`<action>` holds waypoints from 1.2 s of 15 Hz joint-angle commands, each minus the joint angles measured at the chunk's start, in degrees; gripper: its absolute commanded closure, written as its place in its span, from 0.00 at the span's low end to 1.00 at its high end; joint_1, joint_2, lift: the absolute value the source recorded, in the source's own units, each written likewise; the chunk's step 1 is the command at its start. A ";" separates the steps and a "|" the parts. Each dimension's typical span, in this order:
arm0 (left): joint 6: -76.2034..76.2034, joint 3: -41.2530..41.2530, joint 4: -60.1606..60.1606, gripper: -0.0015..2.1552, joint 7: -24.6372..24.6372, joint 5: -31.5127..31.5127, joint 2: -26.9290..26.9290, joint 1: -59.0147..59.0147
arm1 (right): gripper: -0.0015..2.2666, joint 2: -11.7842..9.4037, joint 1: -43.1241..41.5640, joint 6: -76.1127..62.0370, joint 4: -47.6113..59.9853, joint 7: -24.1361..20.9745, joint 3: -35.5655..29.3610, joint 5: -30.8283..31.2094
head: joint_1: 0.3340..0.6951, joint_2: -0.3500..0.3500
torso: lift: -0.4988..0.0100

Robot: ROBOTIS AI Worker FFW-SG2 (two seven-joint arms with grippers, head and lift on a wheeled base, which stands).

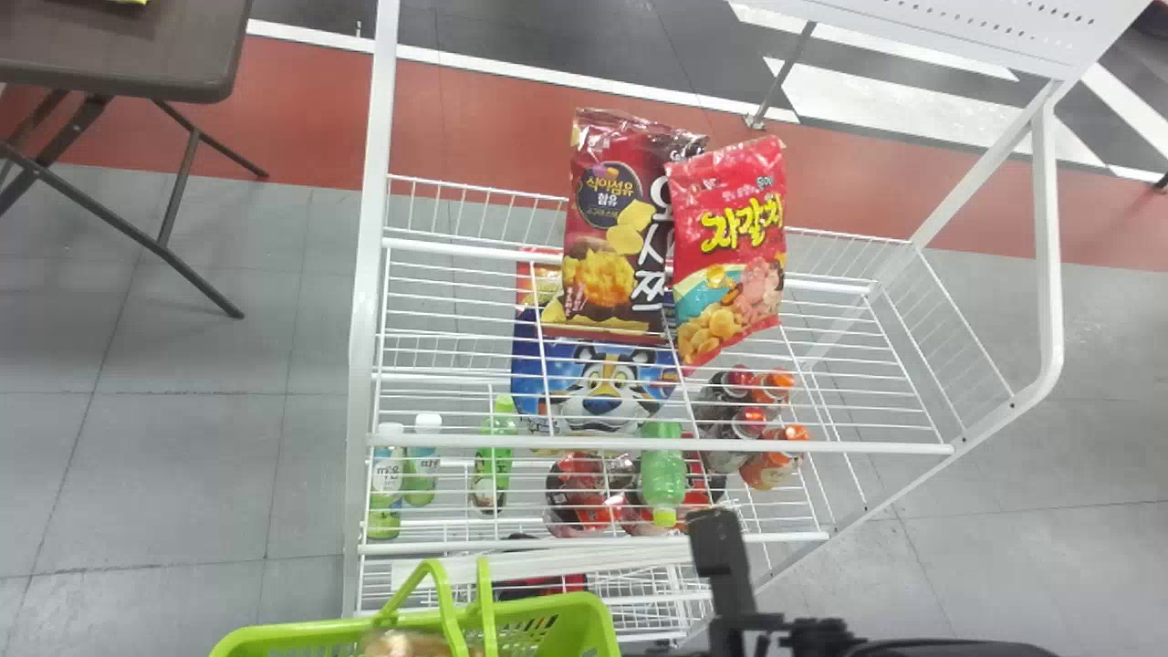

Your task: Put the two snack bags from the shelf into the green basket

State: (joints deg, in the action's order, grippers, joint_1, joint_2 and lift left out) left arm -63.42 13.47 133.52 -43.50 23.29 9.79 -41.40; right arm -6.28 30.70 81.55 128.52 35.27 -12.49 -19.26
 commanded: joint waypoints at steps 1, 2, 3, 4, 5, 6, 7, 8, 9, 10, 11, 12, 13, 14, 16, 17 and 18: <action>0.00 0.15 -0.02 0.84 0.00 -0.08 -0.04 0.09 | 0.02 0.13 1.65 -4.60 5.60 0.15 -2.98 -0.34 | 1.00 0.00 | 0.96; 0.00 0.15 -0.02 0.84 0.00 -0.08 -0.04 0.00 | 0.02 0.40 2.53 -9.17 7.62 0.15 -4.13 -0.42 | 1.00 0.00 | 0.96; 0.00 0.15 -0.10 0.84 0.00 0.00 -0.04 0.00 | 0.02 0.66 2.88 -13.21 8.85 0.23 -5.36 -1.04 | 1.00 0.00 | 0.96; 0.18 0.15 -0.19 0.84 0.09 -0.08 -0.04 0.00 | 0.02 1.19 3.23 -19.72 9.64 0.32 -6.76 -1.92 | 1.00 0.00 | 0.96; 0.70 0.15 -0.37 0.84 0.44 -0.08 -0.04 -0.09 | 0.03 1.80 3.84 -27.28 9.82 0.67 -7.64 -2.18 | 1.00 0.00 | 0.96; 1.05 0.15 -0.37 0.84 0.44 -0.08 -0.04 -0.18 | 0.03 2.86 4.64 -33.60 10.17 0.67 -7.99 -2.27 | 1.00 0.00 | 0.96; 1.05 0.15 -0.37 0.84 0.53 -0.08 -0.12 -0.18 | 0.03 4.26 5.60 -39.23 10.35 0.67 -8.17 -2.44 | 1.00 0.00 | 0.96; 1.05 0.33 -0.46 0.84 0.53 -0.08 -0.12 -0.18 | 0.03 5.58 6.31 -42.92 10.52 0.41 -7.82 -2.36 | 1.00 0.00 | 0.96; 1.23 0.51 -0.54 0.84 0.53 -0.08 -0.12 -0.18 | 0.04 6.34 7.01 -47.14 10.44 -0.47 -6.85 -1.48 | 1.00 0.00 | 0.96; 1.93 0.68 -0.63 0.84 0.53 -0.08 -0.12 -0.09 | 0.04 6.34 7.98 -53.12 10.17 -1.44 -5.18 1.07 | 1.00 0.00 | 0.96; 2.28 0.77 -0.89 0.84 0.53 -0.08 -0.12 -0.09 | 0.04 6.34 8.50 -57.16 9.38 -2.84 -3.42 3.88 | 1.00 0.00 | 0.96; 2.64 0.86 -0.98 0.84 0.44 -0.08 -0.12 -0.09 | 0.04 6.34 8.85 -61.38 7.97 -3.72 -2.37 5.03 | 1.00 0.00 | 0.96; 2.64 0.86 -1.07 0.84 0.35 -0.08 -0.12 -0.09 | 0.04 6.34 9.12 -66.83 5.95 -5.04 -1.05 6.96 | 1.00 0.00 | 0.96; 2.81 0.77 -1.25 0.84 0.44 -0.08 -0.12 -0.09 | 0.04 6.34 9.21 -73.51 3.23 -7.50 0.44 8.63 | 1.00 0.00 | 0.96; 2.99 0.86 -1.60 0.84 0.44 -0.08 -0.21 -0.09 | 0.04 6.34 9.29 -80.36 -0.81 -14.97 2.99 9.77 | 1.00 0.00 | 0.96; 2.99 0.95 -1.51 0.84 0.44 -0.08 -0.21 -0.09 | 0.04 6.34 9.56 -82.12 -1.78 -16.90 3.70 9.68 | 1.00 0.00 | 0.96; 2.99 1.03 -1.51 0.84 0.35 -0.08 -0.12 -0.09 | 0.04 6.34 9.73 -83.53 -2.40 -18.14 3.96 9.68 | 1.00 0.00 | 0.96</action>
State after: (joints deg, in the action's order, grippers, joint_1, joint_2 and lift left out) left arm -60.44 14.41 132.00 -43.06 23.20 9.62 -41.48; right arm 0.00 40.16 0.66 127.48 17.97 -9.31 -9.63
